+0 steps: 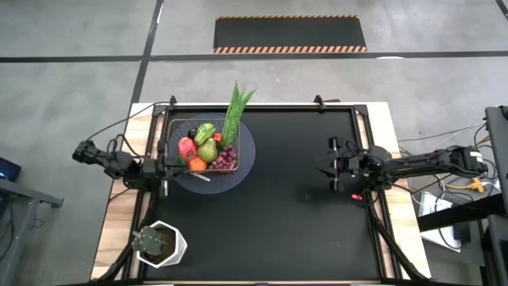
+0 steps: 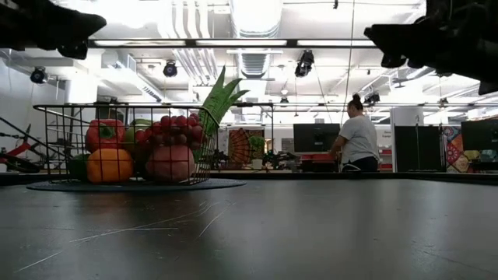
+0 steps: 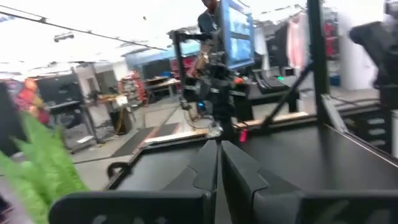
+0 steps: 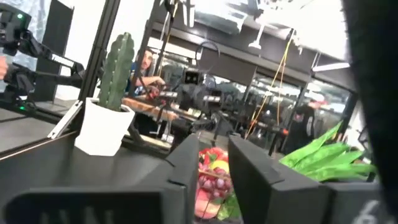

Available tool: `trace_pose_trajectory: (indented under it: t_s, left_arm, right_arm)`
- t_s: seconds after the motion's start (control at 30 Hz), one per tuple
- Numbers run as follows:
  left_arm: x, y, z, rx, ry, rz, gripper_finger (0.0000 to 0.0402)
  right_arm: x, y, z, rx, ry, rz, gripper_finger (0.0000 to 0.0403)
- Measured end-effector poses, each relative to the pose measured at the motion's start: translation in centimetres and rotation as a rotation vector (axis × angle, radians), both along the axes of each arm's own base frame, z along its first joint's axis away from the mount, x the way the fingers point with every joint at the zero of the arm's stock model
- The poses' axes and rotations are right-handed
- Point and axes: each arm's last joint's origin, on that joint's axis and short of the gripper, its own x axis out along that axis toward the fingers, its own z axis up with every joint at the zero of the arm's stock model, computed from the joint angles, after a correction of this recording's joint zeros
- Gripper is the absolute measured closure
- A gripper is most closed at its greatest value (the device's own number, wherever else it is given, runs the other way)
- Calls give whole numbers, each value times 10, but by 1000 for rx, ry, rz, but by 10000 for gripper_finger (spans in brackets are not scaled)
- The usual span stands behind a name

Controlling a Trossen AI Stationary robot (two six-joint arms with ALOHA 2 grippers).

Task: Build produce basket
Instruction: Return to Home Position

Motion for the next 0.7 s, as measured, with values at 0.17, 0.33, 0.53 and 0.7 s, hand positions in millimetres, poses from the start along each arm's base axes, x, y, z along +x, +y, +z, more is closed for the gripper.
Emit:
trace_pose_trajectory:
  t_s: [0.17,0.33,0.53,0.7]
  left_arm:
    - [3,-5,-14,-36,73,-126,399]
    - [7,-7,-34,-60,119,-148,398]
    - [10,-8,-44,-83,89,-151,398]
    - [10,-9,-44,-83,88,-151,398]
  right_arm:
    - [-5,1,6,-33,-56,-2,361]
    - [-12,2,15,-59,-126,2,383]
    - [-22,3,25,-83,-229,-4,393]
    - [-34,6,34,-118,-312,27,394]
